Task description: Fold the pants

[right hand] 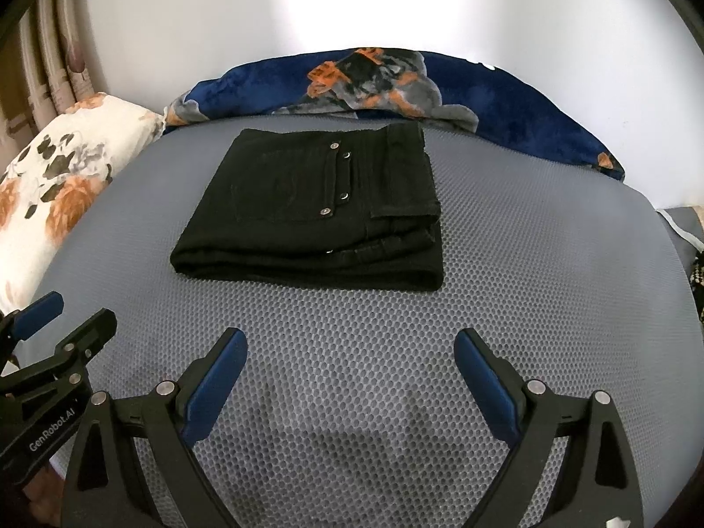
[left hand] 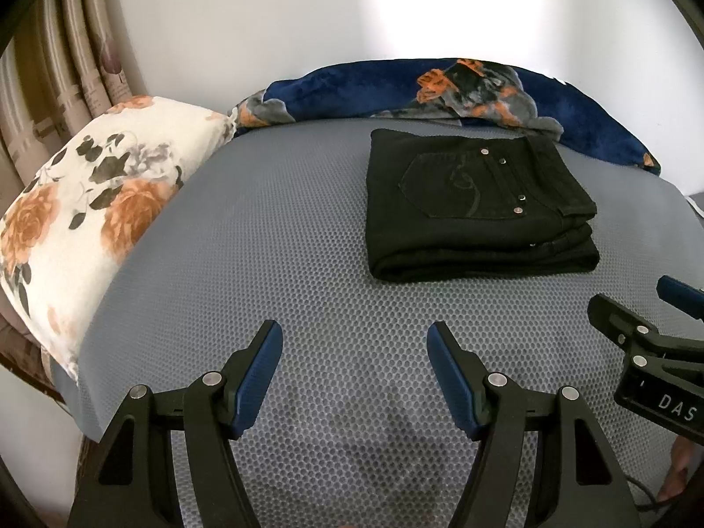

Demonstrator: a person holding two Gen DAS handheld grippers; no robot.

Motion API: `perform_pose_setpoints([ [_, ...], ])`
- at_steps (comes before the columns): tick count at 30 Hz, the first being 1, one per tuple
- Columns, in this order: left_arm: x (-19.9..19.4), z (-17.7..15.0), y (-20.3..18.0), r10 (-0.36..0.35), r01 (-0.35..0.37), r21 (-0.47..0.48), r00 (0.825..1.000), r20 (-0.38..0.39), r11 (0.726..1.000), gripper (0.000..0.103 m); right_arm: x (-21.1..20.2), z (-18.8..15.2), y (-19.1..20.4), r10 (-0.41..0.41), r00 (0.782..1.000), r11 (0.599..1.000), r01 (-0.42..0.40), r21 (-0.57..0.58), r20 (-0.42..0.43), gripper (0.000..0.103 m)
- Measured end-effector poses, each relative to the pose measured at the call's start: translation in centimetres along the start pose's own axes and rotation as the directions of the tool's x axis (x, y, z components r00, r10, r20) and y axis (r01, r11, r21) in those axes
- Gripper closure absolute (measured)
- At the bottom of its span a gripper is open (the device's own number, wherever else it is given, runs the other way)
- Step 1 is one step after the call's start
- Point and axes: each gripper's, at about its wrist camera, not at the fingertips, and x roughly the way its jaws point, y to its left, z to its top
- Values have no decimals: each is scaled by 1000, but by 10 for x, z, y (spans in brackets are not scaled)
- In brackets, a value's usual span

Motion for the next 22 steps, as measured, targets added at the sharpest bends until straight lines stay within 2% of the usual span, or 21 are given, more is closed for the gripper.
perform_pose_setpoints([
  [22,3,-1,-2,-12,12,3,1000,-3,1000,34,2,-2,0,-7,1000,1000,8,11,-8,9],
])
